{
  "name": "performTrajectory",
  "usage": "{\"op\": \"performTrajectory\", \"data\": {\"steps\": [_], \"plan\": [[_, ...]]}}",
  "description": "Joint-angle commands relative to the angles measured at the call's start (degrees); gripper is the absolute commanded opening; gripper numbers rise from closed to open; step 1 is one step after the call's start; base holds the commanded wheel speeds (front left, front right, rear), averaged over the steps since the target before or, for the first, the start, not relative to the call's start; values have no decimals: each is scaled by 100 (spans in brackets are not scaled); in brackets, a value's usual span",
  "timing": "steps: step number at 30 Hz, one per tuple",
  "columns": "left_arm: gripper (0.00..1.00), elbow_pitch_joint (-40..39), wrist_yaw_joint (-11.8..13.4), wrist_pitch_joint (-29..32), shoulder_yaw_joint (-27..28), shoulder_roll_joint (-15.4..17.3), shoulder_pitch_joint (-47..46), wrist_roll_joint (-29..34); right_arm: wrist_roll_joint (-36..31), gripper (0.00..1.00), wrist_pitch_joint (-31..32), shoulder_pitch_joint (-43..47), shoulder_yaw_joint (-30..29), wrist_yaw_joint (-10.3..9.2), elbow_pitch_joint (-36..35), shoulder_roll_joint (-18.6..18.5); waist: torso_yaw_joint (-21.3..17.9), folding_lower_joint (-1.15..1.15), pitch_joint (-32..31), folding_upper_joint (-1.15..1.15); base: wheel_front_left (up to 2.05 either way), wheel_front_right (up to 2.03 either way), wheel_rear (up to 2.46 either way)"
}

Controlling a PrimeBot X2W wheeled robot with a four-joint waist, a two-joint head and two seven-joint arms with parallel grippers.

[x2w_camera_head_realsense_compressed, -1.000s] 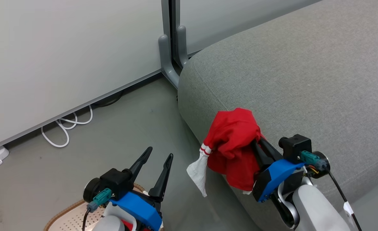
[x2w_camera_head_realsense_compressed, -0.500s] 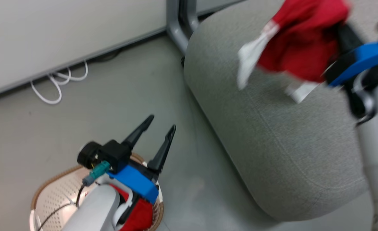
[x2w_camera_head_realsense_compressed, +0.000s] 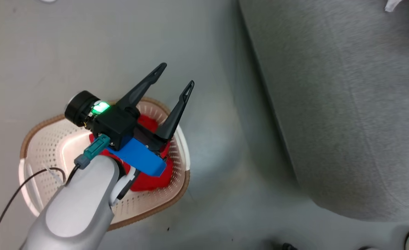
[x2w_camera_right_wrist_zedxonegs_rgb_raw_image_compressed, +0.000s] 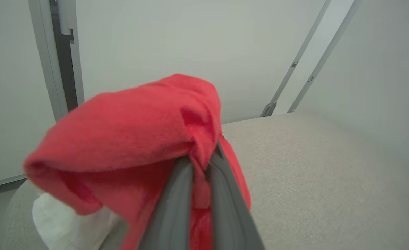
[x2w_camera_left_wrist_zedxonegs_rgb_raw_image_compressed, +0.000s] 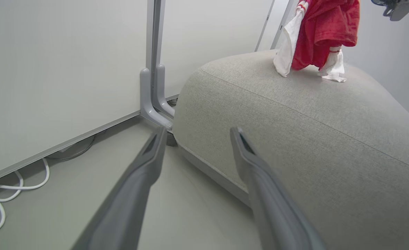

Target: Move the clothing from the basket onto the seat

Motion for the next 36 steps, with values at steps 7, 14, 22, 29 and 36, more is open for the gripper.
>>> {"op": "performTrajectory", "data": {"steps": [7, 14, 22, 29, 36], "plan": [[100, -128, 91, -4, -38, 49, -191, 100, -80, 0, -327, 365, -492, -9, 561, 161, 338, -2, 432, 0, 0, 0, 0], [100, 6, 97, -84, -98, -66, -37, 7, -206, 0, -514, 358, -488, -10, 801, 288, 351, -2, 172, 0, 0, 0, 0], [100, 423, 102, -201, -48, -262, 349, -188, -447, 100, -621, 615, -329, -10, 1086, 351, 495, -2, -627, 0, 0, 0, 0], [100, 712, 72, -229, 248, -580, 1077, -387, -421, 100, -764, 1368, 288, -10, 949, 371, 722, -2, -1812, 0, 0, 0, 0], [100, 805, 52, -230, 687, -757, 1725, -396, 59, 100, -751, 2222, 800, -10, 349, 609, 956, -2, -2600, 0, 0, 0, 0]]}}
